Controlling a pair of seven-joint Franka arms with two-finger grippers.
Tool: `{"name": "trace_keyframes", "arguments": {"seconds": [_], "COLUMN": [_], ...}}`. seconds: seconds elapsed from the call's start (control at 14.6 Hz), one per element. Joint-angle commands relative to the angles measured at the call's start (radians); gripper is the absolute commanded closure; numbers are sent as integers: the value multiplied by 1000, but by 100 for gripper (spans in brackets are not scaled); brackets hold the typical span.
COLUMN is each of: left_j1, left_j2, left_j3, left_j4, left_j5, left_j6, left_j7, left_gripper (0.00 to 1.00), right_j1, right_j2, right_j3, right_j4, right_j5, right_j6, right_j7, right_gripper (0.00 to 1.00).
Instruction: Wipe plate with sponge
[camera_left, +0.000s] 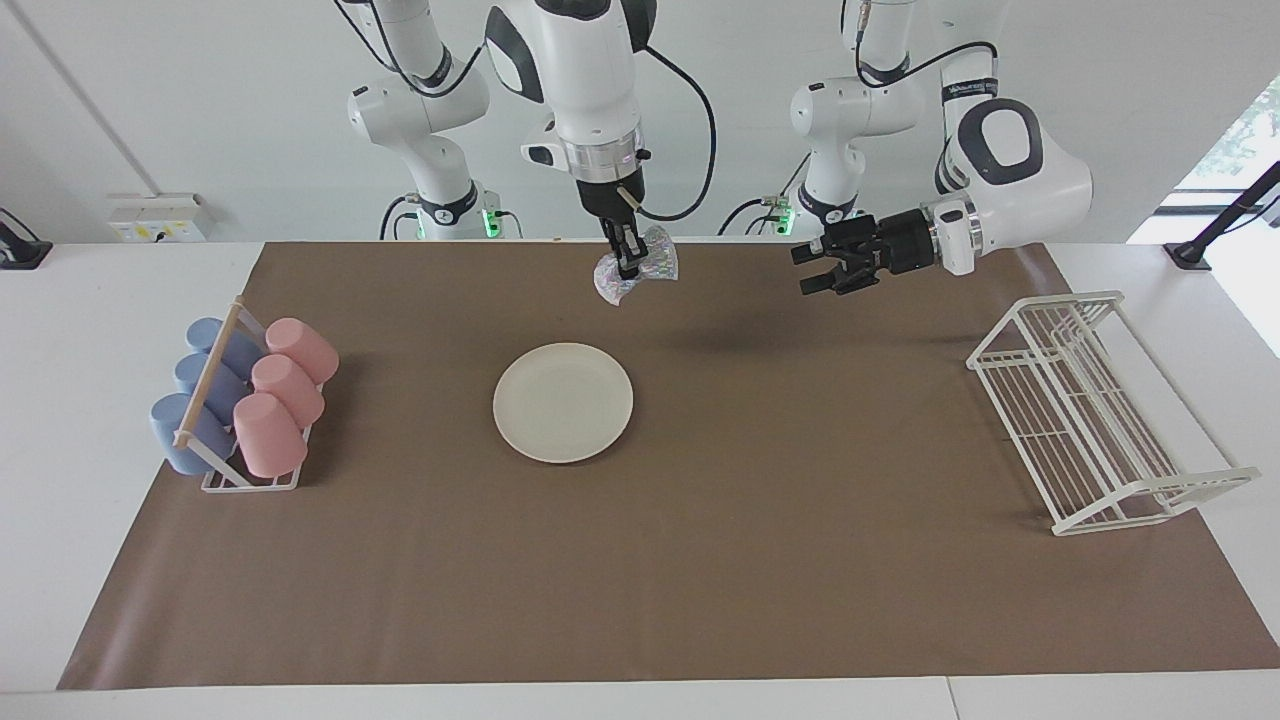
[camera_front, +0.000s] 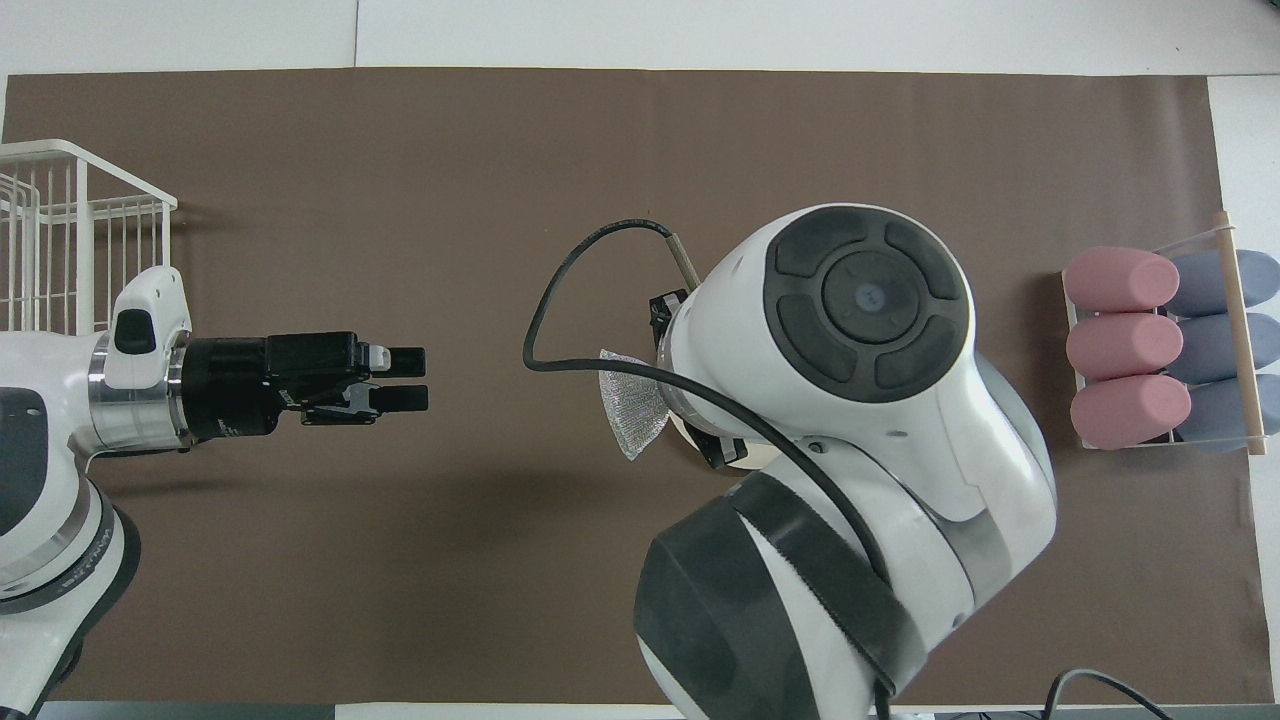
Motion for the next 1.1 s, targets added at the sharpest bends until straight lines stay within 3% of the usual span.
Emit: {"name": "trace_keyframes", "arguments": {"seconds": [0.0,0.34,0.69,0.76,0.82,0.96,1.03], "left_j1": [-99,-282,-288,-290,-290,-293,-316], "left_j2": [-15,-12,-10,-10,-10,-10,-10], "left_j3": [2,2,4,2,2,-1,-1], "left_j4": [-17,-19,-19,-19,-19,-19,-20], "left_j5": [-58,-160,-160,-160,-160,-160,-160], "left_j6": [76,257,259,263,263,268,288], "left_j7": [6,-31,-36,-36,-36,-47,-50], "left_gripper": [0,0,4,10,23,57,68], "right_j1": [8,70,70,70,70,68,68], "right_j2": [2,28,30,30,30,30,30], "right_j3": [6,6,6,6,6,6,6], "right_j4": [-8,9,9,9,9,9,9], "right_j5": [-21,-87,-88,-88,-88,-88,-88], "right_j6": [38,51,54,55,55,55,55], "right_j7": [97,166,166,164,164,164,164], "right_gripper": [100,100,100,100,100,100,100]}}
